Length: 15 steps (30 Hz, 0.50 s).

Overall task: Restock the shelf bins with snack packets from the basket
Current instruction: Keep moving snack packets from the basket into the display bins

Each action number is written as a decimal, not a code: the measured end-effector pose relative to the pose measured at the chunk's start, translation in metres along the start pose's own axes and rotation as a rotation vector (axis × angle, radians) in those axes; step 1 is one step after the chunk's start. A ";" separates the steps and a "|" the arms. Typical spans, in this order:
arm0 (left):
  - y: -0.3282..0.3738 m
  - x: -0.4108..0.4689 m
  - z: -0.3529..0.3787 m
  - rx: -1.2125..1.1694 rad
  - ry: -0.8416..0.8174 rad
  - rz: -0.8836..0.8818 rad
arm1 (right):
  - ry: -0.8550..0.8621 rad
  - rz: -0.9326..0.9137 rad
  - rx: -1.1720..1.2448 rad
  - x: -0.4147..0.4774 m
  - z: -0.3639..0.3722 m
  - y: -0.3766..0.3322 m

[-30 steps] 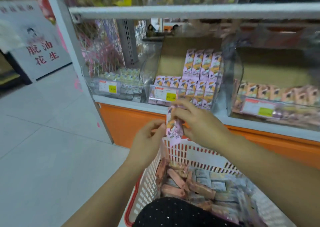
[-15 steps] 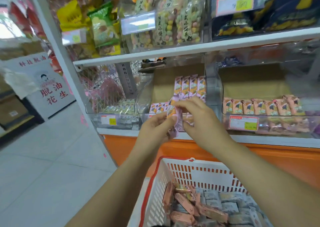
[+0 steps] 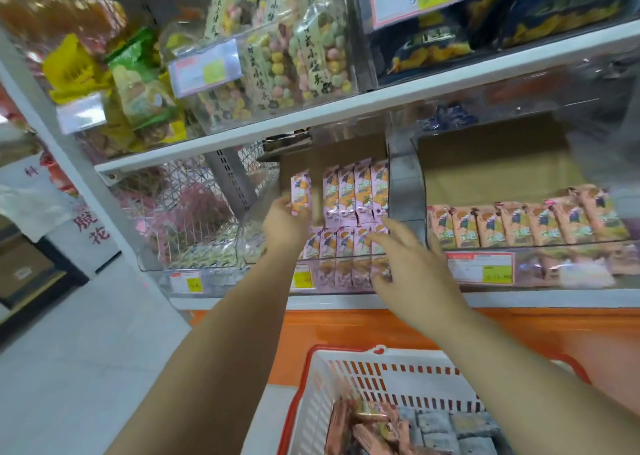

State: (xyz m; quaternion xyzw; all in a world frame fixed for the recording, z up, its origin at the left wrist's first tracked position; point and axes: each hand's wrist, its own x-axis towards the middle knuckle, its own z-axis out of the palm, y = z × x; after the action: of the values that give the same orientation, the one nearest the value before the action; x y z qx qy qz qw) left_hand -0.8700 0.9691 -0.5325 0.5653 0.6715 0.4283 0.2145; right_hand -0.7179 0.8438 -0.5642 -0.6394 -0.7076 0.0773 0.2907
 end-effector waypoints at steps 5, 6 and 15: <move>0.002 0.023 0.022 0.035 -0.002 0.021 | 0.011 -0.013 0.008 0.003 0.001 0.003; 0.001 0.025 0.025 0.047 -0.012 0.023 | 0.012 -0.009 0.011 0.004 0.001 0.003; -0.012 0.033 0.030 0.138 -0.121 0.064 | 0.076 0.005 0.004 0.006 0.006 0.003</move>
State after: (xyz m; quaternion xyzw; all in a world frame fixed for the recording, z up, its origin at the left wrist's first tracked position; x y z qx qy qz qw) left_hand -0.8624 1.0102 -0.5517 0.6248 0.6667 0.3529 0.2013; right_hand -0.7190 0.8517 -0.5687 -0.6429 -0.6944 0.0552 0.3185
